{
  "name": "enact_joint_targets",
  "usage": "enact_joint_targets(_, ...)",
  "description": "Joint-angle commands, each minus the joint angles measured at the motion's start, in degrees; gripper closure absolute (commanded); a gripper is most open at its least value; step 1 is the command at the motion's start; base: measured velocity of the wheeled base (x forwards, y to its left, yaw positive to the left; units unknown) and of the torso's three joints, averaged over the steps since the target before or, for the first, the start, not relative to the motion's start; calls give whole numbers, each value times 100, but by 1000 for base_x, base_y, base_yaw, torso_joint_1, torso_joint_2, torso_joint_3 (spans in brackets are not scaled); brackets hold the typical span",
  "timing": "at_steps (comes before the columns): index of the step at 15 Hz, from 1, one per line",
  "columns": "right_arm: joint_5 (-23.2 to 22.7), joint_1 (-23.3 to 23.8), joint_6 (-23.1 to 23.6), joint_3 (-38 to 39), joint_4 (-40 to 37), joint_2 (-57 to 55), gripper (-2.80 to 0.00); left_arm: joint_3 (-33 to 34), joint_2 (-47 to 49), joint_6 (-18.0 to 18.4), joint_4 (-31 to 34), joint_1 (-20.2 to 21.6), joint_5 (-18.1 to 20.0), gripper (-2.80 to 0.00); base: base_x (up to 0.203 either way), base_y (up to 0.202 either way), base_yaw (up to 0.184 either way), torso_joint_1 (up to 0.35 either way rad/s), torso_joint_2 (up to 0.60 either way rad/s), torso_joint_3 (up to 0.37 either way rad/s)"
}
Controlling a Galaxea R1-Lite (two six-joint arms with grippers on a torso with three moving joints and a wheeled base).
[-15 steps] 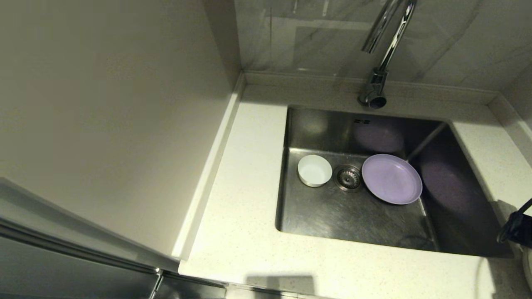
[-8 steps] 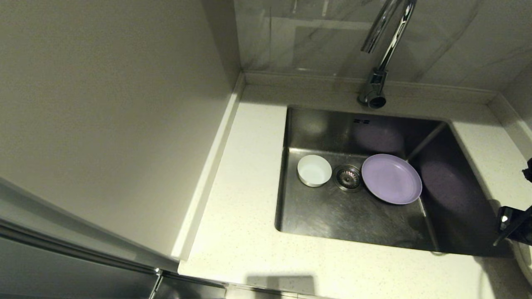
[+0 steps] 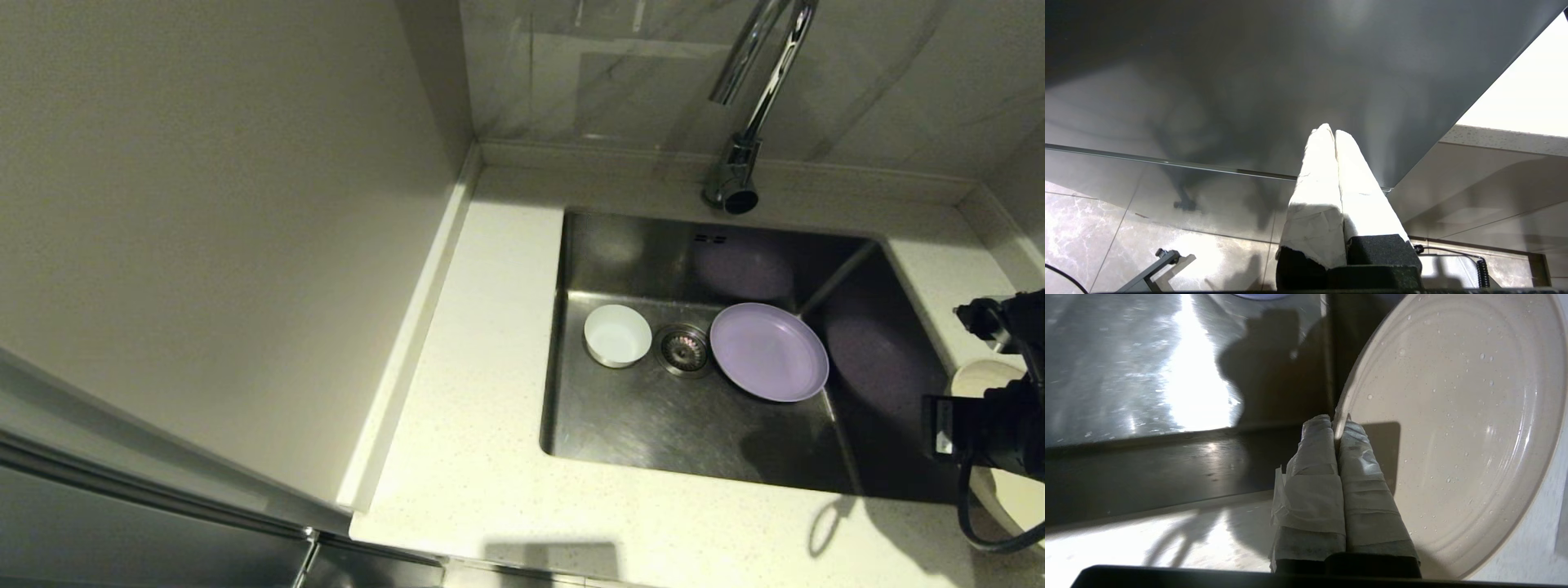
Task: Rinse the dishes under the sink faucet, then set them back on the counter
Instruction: Put a plate into the sink
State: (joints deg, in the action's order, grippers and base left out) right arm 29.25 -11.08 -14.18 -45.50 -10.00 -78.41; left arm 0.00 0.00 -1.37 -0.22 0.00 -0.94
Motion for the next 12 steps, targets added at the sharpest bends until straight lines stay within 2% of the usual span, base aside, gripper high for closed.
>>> enact_joint_targets(1, 133, -473, 93, -204, -2, -59, 0, 0, -9, -4, -4, 0, -3, 0, 0, 0, 0, 0, 0, 0)
enact_joint_targets(7, 790, -1812, 127, -944, 6, -1048, 0, 0, -9, -4, -4, 0, -3, 0, 0, 0, 0, 0, 0, 0)
enact_joint_targets(12, 1032, -2137, 121, -2069, 6, -2210, 0, 0, -9, -4, -4, 0, -3, 0, 0, 0, 0, 0, 0, 0)
